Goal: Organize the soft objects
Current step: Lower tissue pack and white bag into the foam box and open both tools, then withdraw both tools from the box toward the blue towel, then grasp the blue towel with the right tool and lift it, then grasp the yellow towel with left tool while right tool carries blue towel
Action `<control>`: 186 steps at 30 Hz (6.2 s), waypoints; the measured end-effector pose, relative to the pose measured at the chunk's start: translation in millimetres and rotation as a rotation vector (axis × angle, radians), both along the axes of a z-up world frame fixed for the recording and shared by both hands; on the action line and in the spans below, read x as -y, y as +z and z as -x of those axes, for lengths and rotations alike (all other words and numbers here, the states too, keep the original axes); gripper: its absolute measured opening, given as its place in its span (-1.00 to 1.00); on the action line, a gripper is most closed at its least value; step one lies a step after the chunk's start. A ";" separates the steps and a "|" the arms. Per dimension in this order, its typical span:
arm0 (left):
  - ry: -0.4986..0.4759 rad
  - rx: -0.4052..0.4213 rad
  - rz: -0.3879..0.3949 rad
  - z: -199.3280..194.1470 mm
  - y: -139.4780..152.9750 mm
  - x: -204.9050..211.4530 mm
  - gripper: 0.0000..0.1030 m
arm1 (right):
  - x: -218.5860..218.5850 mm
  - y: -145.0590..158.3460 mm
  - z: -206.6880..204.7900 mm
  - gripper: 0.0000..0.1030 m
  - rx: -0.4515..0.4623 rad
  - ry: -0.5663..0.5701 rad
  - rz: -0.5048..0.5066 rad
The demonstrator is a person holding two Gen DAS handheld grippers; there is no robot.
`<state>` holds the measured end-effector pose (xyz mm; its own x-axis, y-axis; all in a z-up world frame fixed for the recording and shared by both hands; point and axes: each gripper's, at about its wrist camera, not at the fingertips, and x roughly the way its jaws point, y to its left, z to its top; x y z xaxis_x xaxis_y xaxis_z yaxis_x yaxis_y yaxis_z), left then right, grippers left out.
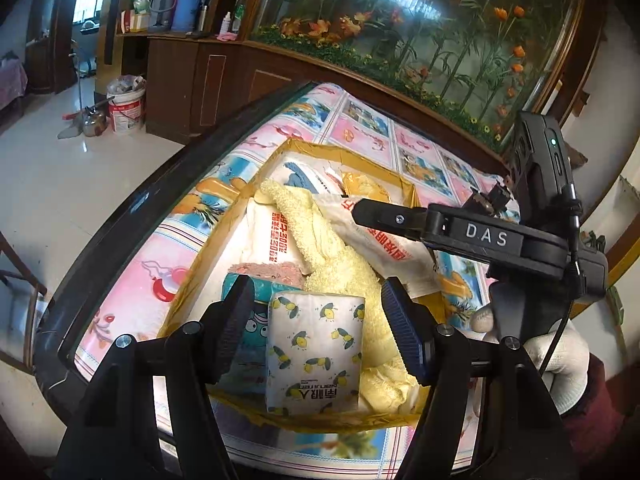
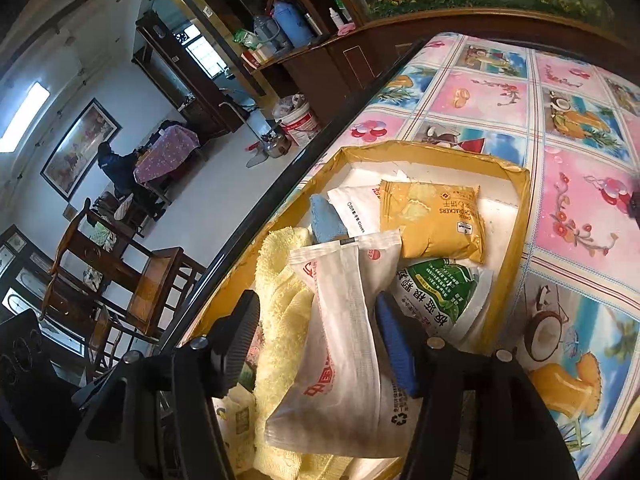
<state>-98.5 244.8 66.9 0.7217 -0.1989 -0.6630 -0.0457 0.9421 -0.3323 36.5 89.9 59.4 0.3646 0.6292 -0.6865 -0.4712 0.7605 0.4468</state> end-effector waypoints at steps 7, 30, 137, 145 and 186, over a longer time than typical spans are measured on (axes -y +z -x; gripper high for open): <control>0.014 0.010 -0.004 11.6 5.4 6.5 0.30 | 4.2 12.6 18.6 0.16 0.084 -0.002 0.069; 0.223 0.194 -0.103 127.5 79.9 12.4 0.30 | 87.0 24.4 44.9 0.17 0.296 -0.166 0.006; -0.389 -0.081 -0.113 -47.0 10.0 216.3 0.57 | 265.0 -31.4 69.3 -0.06 0.080 -0.229 0.279; -0.509 -0.084 -0.178 -114.9 -9.1 292.0 0.56 | 347.5 -11.7 95.8 -0.13 0.113 -0.414 -0.049; -0.210 0.104 0.140 2.9 54.4 70.6 -0.55 | 256.9 63.0 104.7 -0.12 0.152 -0.239 -0.244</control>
